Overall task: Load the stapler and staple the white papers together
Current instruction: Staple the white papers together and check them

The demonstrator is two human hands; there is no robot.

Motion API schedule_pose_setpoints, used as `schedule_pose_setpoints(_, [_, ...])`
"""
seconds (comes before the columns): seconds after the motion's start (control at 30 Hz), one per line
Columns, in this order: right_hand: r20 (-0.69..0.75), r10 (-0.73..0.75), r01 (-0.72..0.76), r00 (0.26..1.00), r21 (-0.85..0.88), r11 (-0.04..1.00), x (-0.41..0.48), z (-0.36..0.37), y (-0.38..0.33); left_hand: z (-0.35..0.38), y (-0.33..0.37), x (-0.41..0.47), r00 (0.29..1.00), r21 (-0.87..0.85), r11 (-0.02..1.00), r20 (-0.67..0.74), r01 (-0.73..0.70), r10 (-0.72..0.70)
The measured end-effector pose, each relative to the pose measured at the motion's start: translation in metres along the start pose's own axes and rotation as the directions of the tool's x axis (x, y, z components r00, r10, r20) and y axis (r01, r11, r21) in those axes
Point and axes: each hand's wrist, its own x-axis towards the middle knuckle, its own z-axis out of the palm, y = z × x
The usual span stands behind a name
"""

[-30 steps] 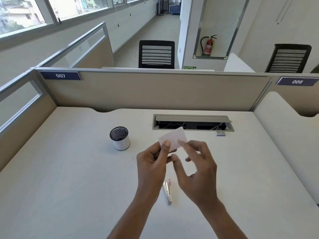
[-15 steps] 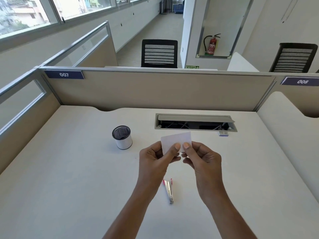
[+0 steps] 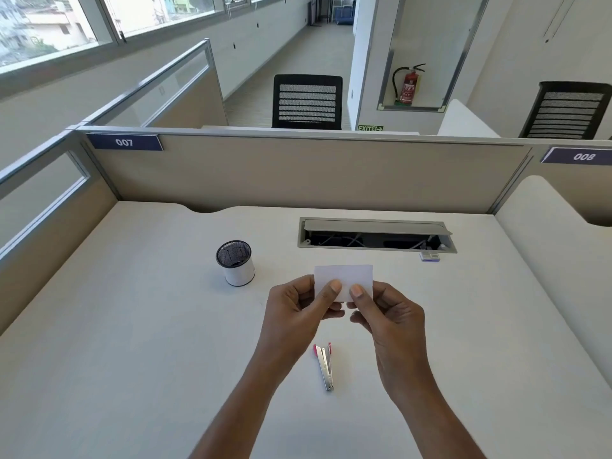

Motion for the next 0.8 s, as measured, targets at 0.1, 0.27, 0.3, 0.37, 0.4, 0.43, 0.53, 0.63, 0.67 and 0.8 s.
schedule_pose_setpoints(0.1, [0.025,0.004,-0.003,1.0,-0.026,1.0,0.0,0.0,0.0,0.002,-0.001,0.0,1.0,0.051,0.998,0.007,-0.029,0.029])
schedule_pose_setpoints(0.27, [0.027,0.011,-0.011,1.0,-0.021,1.0,0.0,0.0,0.0,0.0,-0.003,0.003,0.995,0.146,0.984,0.016,-0.098,0.097])
schedule_pose_setpoints(0.3, [0.026,0.011,-0.01,1.0,-0.026,1.0,0.0,0.0,0.0,-0.001,-0.004,0.004,0.994,0.17,0.98,0.024,-0.107,0.105])
schedule_pose_setpoints(0.37, [0.013,0.008,-0.007,1.0,-0.039,0.999,0.0,0.0,0.001,-0.002,-0.004,0.005,0.994,0.188,0.976,0.031,-0.109,0.105])
schedule_pose_setpoints(0.4, [0.002,0.005,-0.005,1.0,-0.044,0.999,0.0,0.0,0.001,-0.002,-0.004,0.005,0.994,0.186,0.977,0.029,-0.105,0.102])
schedule_pose_setpoints(0.43, [-0.01,0.002,-0.002,1.0,-0.047,0.999,0.001,0.0,0.001,-0.002,-0.004,0.005,0.995,0.179,0.979,0.027,-0.102,0.099])
schedule_pose_setpoints(0.53, [-0.025,-0.011,0.01,1.0,-0.056,0.998,0.002,0.001,0.002,-0.001,-0.006,0.004,0.994,0.181,0.977,0.019,-0.11,0.108])
schedule_pose_setpoints(0.63, [-0.007,-0.008,0.007,1.0,-0.047,0.999,0.002,0.002,0.001,0.003,-0.008,0.004,0.993,0.188,0.975,0.026,-0.117,0.114])
schedule_pose_setpoints(0.67, [-0.004,-0.003,0.003,1.0,-0.043,0.999,0.002,0.002,0.001,0.003,-0.009,0.005,0.993,0.195,0.973,0.022,-0.121,0.119])
schedule_pose_setpoints(0.8, [0.014,0.012,-0.011,1.0,-0.063,0.998,0.005,0.0,0.005,0.001,-0.012,0.008,0.99,0.208,0.969,-0.009,-0.133,0.138])
